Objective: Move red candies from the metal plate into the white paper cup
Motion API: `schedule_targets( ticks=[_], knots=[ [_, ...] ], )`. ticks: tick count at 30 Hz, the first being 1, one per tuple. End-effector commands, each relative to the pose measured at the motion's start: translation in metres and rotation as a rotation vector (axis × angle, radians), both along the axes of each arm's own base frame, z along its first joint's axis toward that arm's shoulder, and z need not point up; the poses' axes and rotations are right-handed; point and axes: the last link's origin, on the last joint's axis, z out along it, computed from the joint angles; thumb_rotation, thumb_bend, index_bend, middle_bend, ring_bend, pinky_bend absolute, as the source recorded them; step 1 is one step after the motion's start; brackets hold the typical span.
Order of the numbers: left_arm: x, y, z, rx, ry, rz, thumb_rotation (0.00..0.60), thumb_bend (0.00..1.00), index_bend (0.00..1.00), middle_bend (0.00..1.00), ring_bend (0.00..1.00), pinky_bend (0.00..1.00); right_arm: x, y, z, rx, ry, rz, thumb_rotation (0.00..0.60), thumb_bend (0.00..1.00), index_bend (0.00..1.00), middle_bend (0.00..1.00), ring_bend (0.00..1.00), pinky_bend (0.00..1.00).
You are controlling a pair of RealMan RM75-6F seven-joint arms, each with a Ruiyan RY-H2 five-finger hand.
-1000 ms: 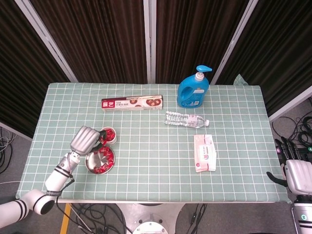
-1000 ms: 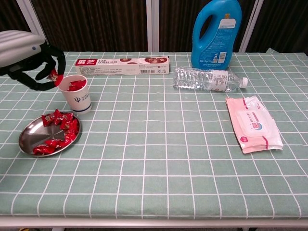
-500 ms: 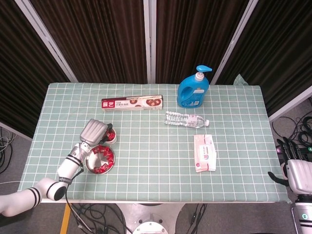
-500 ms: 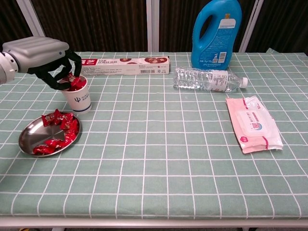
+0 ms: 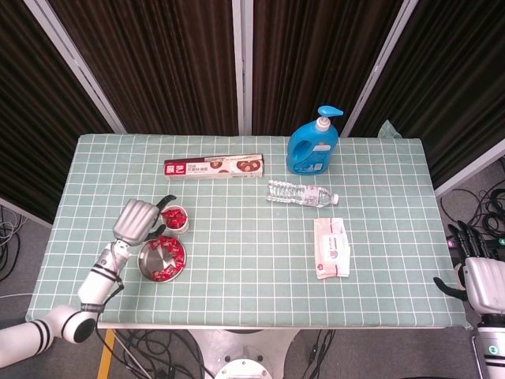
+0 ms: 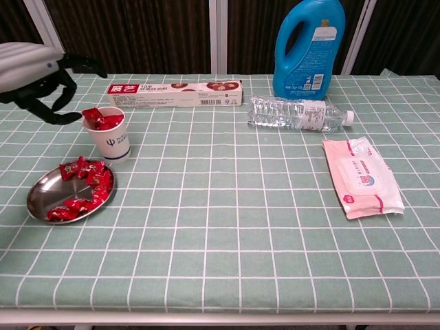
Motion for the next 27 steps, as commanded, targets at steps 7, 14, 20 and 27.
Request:
schedule_targets(
  ticks=[7, 14, 20, 27],
  knots=[
    [-0.039, -0.052, -0.007, -0.108, 0.043, -0.001, 0.6, 0.34, 0.41, 0.81, 0.89, 1.0, 0.004, -0.002, -0.003, 0.012, 0.001, 0.017, 0.6, 0.07, 0.0, 0.01, 0.0, 0.33],
    [-0.044, -0.046, -0.035, -0.172, 0.114, 0.063, 0.6, 0.34, 0.36, 0.81, 0.89, 1.0, 0.004, 0.001, -0.002, 0.008, -0.002, 0.017, 0.6, 0.07, 0.0, 0.01, 0.0, 0.33],
    [-0.05, -0.037, -0.042, -0.193, 0.148, 0.13, 0.6, 0.34, 0.36, 0.82, 0.89, 1.0, 0.003, 0.004, 0.0, 0.001, -0.003, 0.011, 0.6, 0.07, 0.0, 0.01, 0.0, 0.33],
    [-0.05, -0.034, -0.042, -0.223, 0.181, 0.151, 0.6, 0.34, 0.36, 0.82, 0.89, 1.0, 0.003, 0.004, 0.0, 0.001, -0.003, 0.01, 0.6, 0.07, 0.0, 0.01, 0.0, 0.33]
  ],
)
